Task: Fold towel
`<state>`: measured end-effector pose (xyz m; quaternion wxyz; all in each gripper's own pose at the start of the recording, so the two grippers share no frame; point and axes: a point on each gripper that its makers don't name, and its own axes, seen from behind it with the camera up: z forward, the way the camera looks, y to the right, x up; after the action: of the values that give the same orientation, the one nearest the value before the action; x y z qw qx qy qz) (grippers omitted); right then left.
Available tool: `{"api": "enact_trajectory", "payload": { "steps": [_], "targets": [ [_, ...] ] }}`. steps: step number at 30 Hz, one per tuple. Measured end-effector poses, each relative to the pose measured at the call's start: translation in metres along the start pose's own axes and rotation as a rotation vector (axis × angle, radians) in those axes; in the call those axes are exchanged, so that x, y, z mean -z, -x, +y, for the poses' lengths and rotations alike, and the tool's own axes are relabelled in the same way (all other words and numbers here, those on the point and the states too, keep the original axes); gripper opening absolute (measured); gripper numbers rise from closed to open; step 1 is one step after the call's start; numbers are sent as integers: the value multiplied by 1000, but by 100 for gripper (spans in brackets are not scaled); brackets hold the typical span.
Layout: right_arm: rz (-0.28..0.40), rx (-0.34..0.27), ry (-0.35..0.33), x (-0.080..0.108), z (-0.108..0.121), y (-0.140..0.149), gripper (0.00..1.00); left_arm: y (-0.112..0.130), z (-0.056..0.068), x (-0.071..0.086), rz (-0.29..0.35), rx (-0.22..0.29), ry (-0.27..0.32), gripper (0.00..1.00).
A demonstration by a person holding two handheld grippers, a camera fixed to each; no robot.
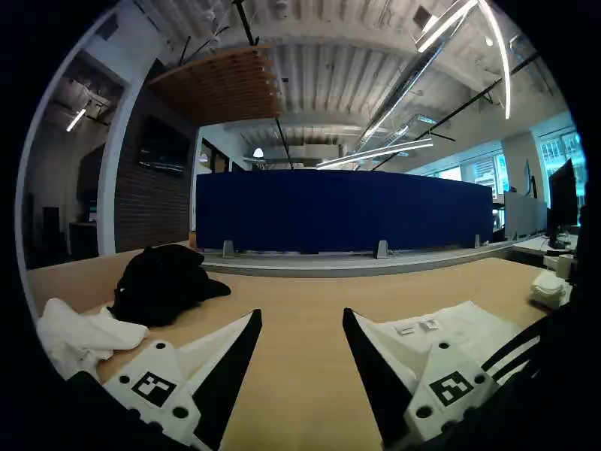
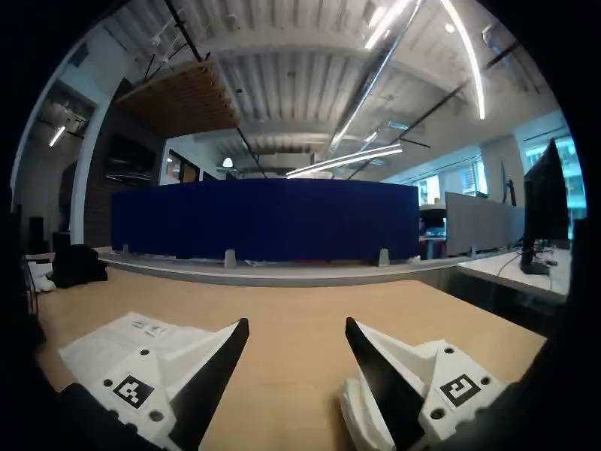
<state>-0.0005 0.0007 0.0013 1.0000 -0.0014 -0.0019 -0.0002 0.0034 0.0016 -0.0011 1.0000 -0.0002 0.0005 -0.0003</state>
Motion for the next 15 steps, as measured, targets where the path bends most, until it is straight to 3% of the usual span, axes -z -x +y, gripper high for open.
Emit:
{"api": "enact_trajectory", "payload": {
  "steps": [5, 15],
  "targets": [
    [8, -15, 9, 2, 3, -24, 100, -27, 8, 6, 12, -7, 5, 79],
    [15, -18, 0, 8, -3, -101, 100, -102, 12, 12, 7, -27, -8, 79]
  ]
}}
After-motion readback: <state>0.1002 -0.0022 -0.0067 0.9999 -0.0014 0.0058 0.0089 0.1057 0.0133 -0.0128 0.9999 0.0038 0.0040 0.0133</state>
